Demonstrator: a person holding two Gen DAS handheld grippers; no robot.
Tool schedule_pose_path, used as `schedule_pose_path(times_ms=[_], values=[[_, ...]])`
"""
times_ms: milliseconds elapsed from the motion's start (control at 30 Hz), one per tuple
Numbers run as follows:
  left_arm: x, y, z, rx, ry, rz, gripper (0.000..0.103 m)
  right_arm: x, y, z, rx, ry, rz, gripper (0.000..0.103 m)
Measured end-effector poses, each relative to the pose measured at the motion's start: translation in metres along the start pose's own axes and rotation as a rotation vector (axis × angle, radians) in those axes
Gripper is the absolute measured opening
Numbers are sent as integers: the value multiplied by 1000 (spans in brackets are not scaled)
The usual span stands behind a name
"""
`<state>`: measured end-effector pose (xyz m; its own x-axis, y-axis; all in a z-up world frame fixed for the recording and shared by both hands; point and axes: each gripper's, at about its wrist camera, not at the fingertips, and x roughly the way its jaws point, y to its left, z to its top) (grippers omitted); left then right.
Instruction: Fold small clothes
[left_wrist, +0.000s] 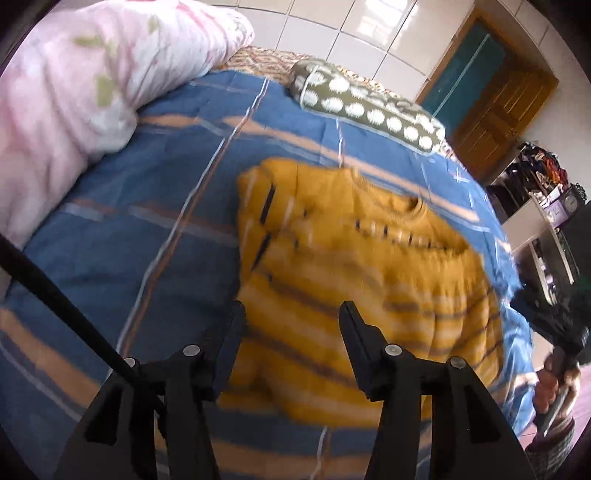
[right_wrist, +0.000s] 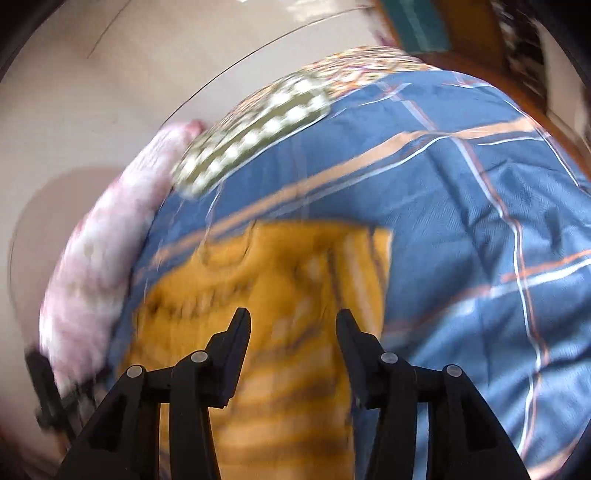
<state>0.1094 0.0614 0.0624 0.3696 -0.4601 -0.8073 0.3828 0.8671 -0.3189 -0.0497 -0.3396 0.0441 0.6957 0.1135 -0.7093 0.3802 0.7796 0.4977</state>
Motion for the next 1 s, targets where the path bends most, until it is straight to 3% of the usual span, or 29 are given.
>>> schedule_pose_path(times_ms=[67, 133, 200, 233, 333, 400, 500, 667, 867, 1000], values=[[-2, 8, -19, -10, 5, 30, 51, 0, 3, -32, -44, 50, 23, 41], [-7, 18, -35, -17, -9, 82, 51, 7, -9, -58, -50, 92, -16, 37], [-12, 28, -46, -34, -29, 151, 51, 16, -36, -72, -12, 114, -179, 22], [-15, 33, -50, -41, -40, 189, 51, 13, -43, -73, 1, 102, -222, 22], [-20, 44, -57, -79, -71, 212, 54, -18, -38, -69, 41, 33, -222, 23], [-17, 52, -61, -130, -87, 189, 62, -37, -9, -64, -36, -13, -220, 26], [-5, 59, -63, -176, -89, 158, 62, -40, 41, -63, -118, -8, -165, 26], [3, 66, -72, -160, -110, 101, 62, 11, 127, -67, -215, 72, -74, 26], [-18, 77, -66, -120, -158, 42, 67, 117, 211, -45, -286, 159, -25, 25], [-24, 99, -59, -140, -195, 86, 68, 206, 241, -30, -321, 235, -149, 25]])
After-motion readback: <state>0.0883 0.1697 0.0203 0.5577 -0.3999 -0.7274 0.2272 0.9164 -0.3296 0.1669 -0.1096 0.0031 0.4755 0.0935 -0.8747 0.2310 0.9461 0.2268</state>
